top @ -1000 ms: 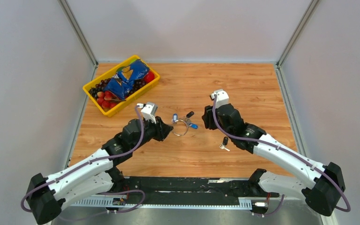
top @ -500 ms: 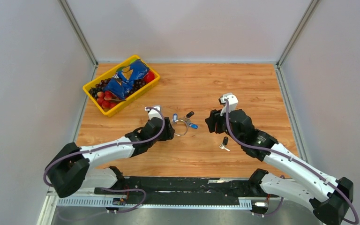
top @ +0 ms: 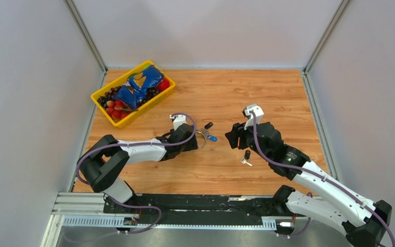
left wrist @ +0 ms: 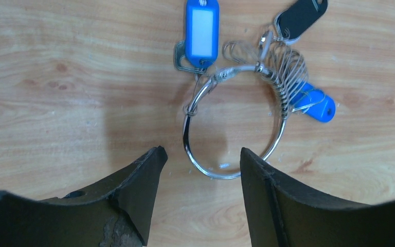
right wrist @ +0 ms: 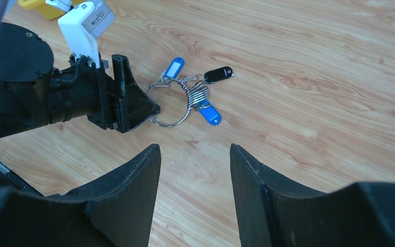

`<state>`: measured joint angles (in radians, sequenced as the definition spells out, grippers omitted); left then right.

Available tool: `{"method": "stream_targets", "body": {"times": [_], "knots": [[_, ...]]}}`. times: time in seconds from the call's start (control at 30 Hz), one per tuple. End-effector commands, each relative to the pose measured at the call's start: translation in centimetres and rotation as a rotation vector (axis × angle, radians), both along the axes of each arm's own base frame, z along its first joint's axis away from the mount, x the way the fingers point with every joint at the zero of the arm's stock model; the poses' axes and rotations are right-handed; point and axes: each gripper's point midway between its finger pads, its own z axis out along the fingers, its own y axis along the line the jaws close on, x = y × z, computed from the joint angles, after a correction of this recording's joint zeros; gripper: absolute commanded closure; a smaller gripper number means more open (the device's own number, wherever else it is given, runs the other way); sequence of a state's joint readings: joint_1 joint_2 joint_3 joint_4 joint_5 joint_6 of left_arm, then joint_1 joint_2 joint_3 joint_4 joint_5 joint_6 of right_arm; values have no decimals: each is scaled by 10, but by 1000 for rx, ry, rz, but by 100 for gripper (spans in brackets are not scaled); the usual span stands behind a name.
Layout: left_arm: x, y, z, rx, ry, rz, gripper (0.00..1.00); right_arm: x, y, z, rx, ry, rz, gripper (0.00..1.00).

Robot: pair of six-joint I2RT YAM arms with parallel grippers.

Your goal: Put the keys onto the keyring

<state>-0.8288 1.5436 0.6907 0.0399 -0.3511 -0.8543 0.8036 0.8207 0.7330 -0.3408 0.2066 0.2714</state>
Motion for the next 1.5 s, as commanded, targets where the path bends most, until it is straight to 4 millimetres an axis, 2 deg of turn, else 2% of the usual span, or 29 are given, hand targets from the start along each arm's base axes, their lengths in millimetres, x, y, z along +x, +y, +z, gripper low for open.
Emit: {"method": "stream_targets", "body": {"times": [0.0,0.13,0.2,0.43,0.57,0.6,0.67,0.87,1.03,1.2,1.47], "knots": [[10,-2,1,7,-4,39,34,-4,0,5,43,-2,3,45],[12,0,-4,40,1,43,36,-6,0,4,48,1,10,45],[11,1,-8,62,18,42,40,-7,-1,4,48,1,10,45],[6,9,-13,86,36,50,66,-8,-3,8,59,-10,6,44],[3,17,-8,107,21,48,86,-7,0,7,58,-2,14,44],[1,19,-9,116,23,41,94,-8,1,8,60,0,17,44],[-2,20,-6,132,22,7,99,-8,2,8,60,1,19,44],[-19,3,6,153,26,-269,100,-9,3,10,54,2,33,44],[-35,3,11,209,23,-465,100,-14,6,12,35,13,74,44],[-35,9,19,281,-9,-549,100,-21,9,8,0,38,127,44],[-33,14,37,350,-102,-654,100,-21,-3,-6,-111,82,112,33]]}}
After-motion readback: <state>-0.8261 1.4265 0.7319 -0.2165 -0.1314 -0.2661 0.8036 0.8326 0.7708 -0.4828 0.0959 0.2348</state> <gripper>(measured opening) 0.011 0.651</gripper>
